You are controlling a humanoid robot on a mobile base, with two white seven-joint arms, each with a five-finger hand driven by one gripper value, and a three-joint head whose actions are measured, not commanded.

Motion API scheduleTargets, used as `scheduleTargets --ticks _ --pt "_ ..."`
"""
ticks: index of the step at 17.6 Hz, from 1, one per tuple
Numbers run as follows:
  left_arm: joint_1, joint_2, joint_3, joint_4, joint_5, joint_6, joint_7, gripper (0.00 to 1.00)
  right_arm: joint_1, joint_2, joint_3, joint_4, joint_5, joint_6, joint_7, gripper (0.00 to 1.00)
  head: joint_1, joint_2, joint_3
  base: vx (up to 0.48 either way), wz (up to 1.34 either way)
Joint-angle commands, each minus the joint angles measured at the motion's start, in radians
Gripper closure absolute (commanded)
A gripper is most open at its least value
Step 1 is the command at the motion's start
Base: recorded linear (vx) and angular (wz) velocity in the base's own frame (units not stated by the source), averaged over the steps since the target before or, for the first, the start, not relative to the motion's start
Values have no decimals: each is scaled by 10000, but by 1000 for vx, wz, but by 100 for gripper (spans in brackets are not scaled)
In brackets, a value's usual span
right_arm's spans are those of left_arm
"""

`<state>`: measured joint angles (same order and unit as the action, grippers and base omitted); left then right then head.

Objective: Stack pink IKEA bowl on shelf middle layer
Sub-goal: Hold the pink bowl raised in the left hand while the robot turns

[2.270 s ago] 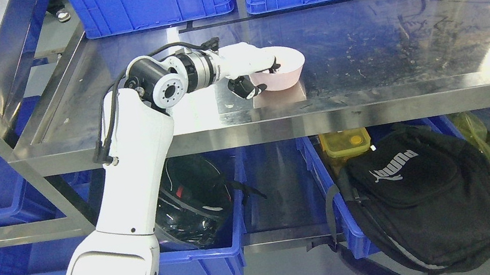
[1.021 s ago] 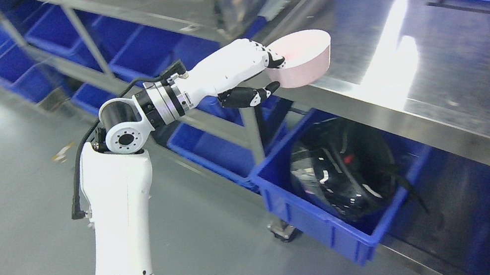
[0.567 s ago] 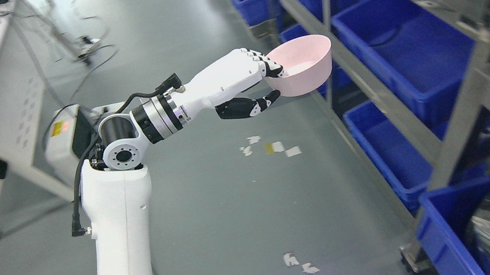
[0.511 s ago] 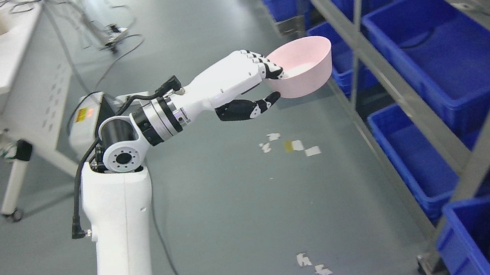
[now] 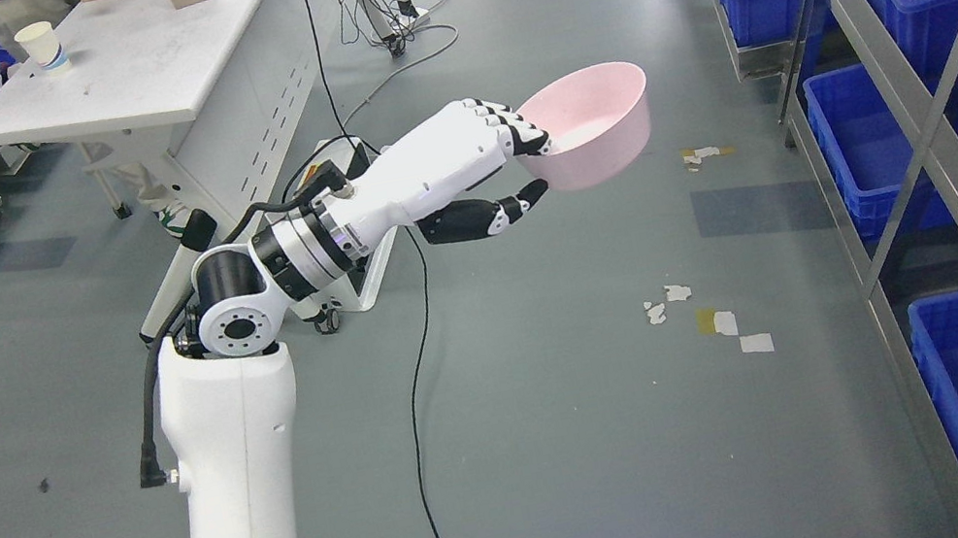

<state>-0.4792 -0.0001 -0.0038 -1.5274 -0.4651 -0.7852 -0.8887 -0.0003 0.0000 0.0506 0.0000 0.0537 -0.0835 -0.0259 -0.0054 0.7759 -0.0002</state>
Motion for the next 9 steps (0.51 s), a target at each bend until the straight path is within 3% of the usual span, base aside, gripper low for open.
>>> scheduleTargets --ticks 1,9 --pt "68 175 53 -296 34 -2 127 99 233 -175 0 -175 0 7 -2 0 0 0 0 293 31" --pt "68 175 145 -311 34 -2 312 99 233 -175 0 -175 0 7 -2 0 0 0 0 325 -150"
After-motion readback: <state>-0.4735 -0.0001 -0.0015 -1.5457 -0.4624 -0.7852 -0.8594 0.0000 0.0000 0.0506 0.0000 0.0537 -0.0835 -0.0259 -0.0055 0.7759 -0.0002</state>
